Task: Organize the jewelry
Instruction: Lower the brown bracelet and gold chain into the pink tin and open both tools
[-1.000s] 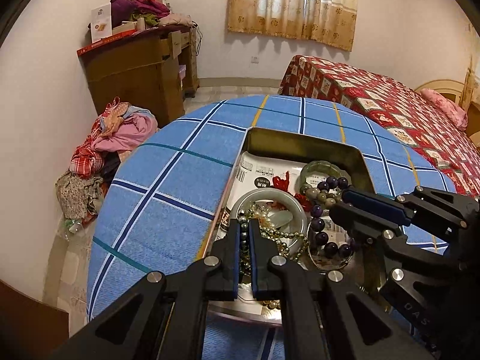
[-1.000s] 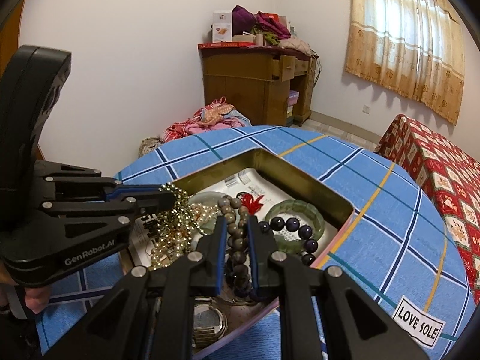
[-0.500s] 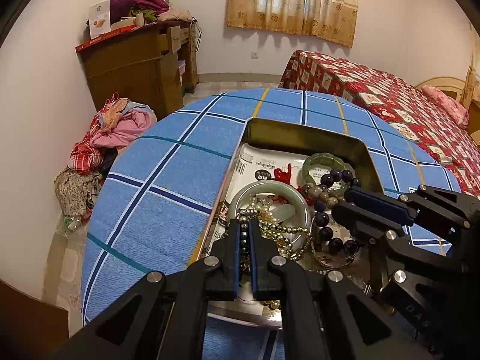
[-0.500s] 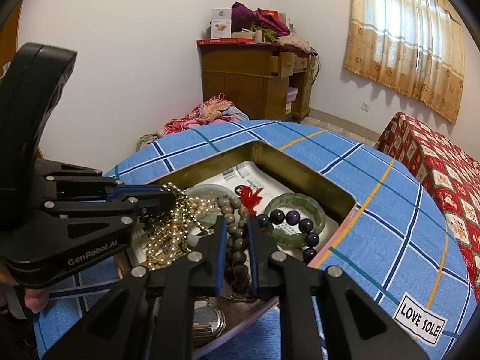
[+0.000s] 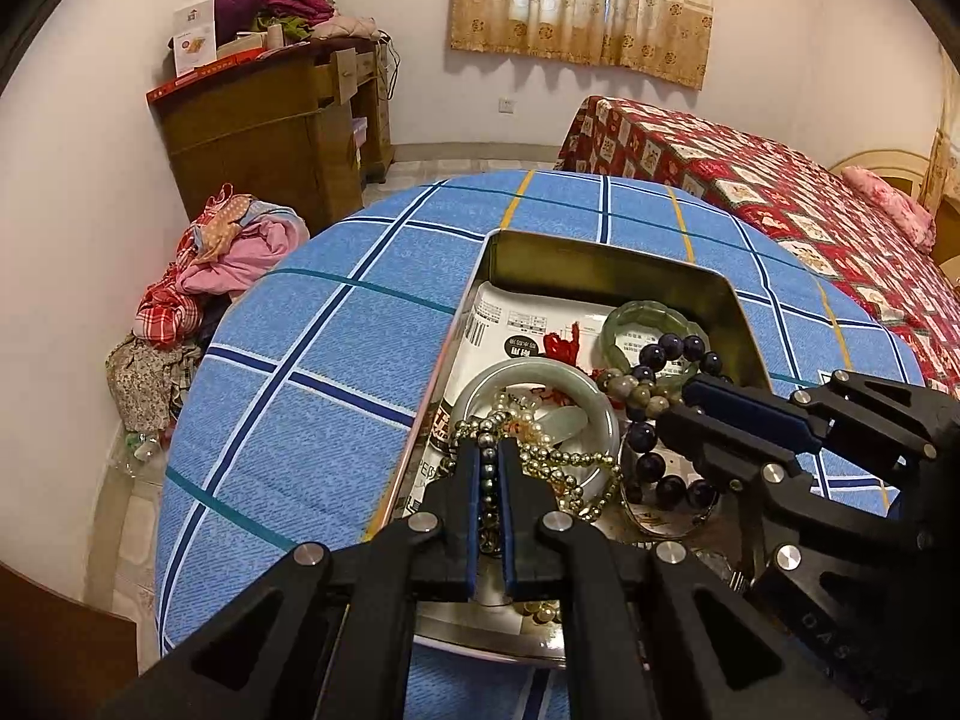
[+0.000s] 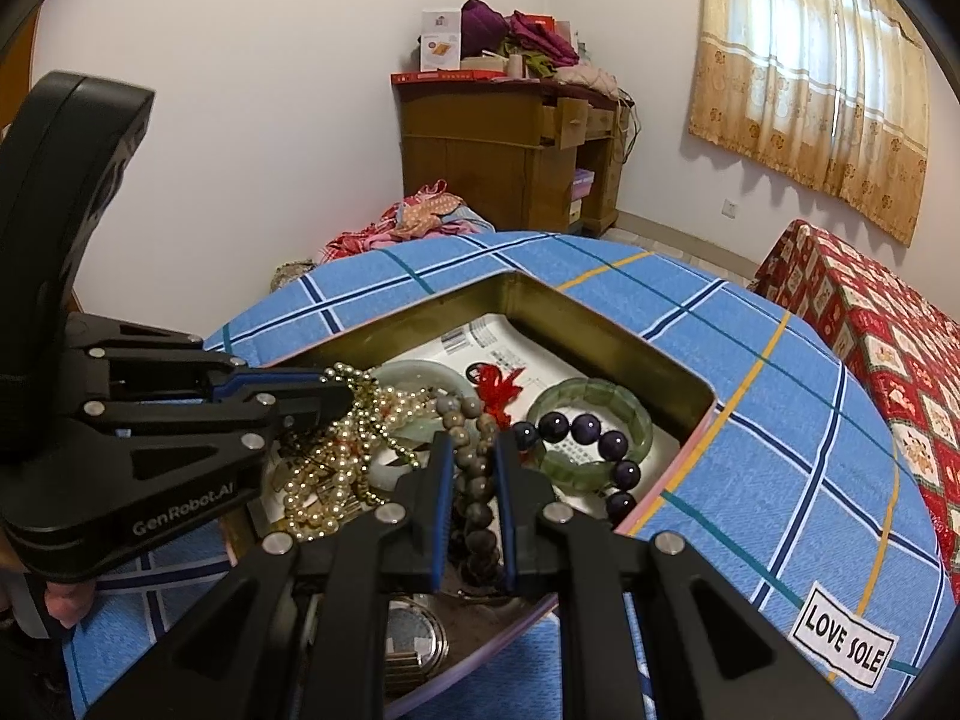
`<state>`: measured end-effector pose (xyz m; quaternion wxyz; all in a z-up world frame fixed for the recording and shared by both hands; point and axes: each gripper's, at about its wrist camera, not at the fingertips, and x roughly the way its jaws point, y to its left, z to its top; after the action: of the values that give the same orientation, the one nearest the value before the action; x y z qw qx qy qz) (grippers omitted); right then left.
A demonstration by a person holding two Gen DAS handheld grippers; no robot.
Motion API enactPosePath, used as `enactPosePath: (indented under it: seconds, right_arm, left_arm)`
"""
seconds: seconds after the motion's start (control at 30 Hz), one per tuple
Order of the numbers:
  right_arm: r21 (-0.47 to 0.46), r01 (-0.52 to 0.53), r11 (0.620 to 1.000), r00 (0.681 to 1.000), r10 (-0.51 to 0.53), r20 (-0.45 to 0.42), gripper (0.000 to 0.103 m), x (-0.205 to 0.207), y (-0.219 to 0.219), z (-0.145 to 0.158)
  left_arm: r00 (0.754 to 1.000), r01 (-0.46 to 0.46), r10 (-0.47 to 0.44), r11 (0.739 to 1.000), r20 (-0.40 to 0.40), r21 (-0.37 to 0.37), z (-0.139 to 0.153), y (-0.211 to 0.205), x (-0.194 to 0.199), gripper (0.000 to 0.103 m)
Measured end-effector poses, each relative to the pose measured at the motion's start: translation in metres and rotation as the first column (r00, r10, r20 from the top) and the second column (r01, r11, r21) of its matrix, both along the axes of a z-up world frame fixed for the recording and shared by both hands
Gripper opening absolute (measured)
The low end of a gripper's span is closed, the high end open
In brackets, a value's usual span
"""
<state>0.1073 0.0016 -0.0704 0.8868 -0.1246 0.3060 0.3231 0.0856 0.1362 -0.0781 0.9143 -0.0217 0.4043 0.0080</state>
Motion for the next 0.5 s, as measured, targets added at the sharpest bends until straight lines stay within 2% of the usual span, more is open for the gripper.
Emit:
enactPosePath:
  seconds: [0.5]
  right_arm:
    - [-0.01,0.009,1.0,1.0,-0.009,0.004,0.015,0.001,-0.0006,-0.0023]
  left_arm:
    - [1.0,0.001,-0.001,1.0,0.0,0.001,-0.001,-0.0028,0.0016,0.005]
